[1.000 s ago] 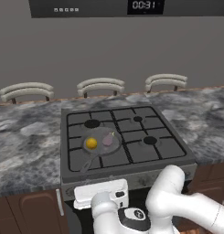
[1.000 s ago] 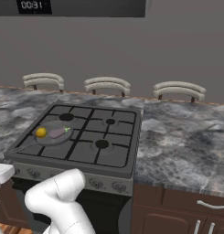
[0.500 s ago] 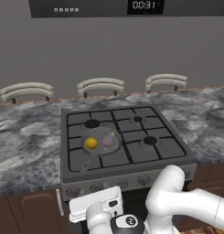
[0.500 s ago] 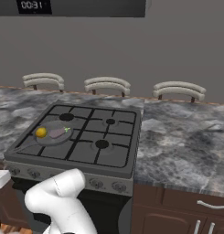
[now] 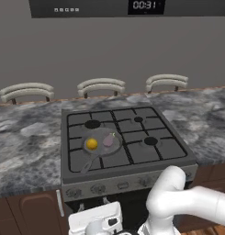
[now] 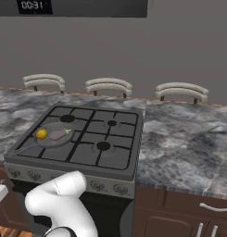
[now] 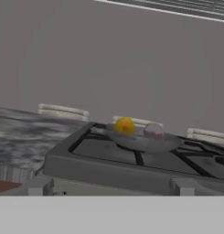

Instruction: Put the lemon and eggplant in the pan. Then turn on the front left burner and set the heat to medium.

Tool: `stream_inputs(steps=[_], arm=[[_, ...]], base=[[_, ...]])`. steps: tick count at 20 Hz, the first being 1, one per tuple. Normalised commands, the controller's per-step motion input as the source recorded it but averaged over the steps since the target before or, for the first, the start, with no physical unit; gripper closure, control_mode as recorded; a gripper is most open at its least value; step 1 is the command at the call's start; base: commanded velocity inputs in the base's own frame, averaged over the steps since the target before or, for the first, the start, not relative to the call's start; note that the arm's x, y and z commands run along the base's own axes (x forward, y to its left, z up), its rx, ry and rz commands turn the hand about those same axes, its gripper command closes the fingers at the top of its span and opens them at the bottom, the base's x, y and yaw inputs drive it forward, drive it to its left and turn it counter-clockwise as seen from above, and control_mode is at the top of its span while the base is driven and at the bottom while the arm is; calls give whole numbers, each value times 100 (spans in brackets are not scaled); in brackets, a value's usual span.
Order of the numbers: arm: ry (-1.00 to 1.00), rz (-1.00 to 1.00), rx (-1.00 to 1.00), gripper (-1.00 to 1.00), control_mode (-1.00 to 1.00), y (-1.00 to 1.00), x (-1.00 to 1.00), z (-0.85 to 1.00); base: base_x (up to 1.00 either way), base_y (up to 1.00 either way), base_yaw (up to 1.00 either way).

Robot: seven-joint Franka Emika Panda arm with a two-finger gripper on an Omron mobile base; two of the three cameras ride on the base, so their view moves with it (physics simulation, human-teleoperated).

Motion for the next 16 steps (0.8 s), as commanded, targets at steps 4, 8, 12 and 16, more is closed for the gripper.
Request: stream_inputs(steps=[4,8,12,16], arm=[[0,0,0,-100,-100,4,0,-16],[0,0,0,-100,-100,5,3,-12],[0,0,0,-100,-100,5,11,-13],[2,0,0,-100,-100,2,21,-19]], base=[[0,0,0],[0,0,0],[0,0,0],[0,0,0]])
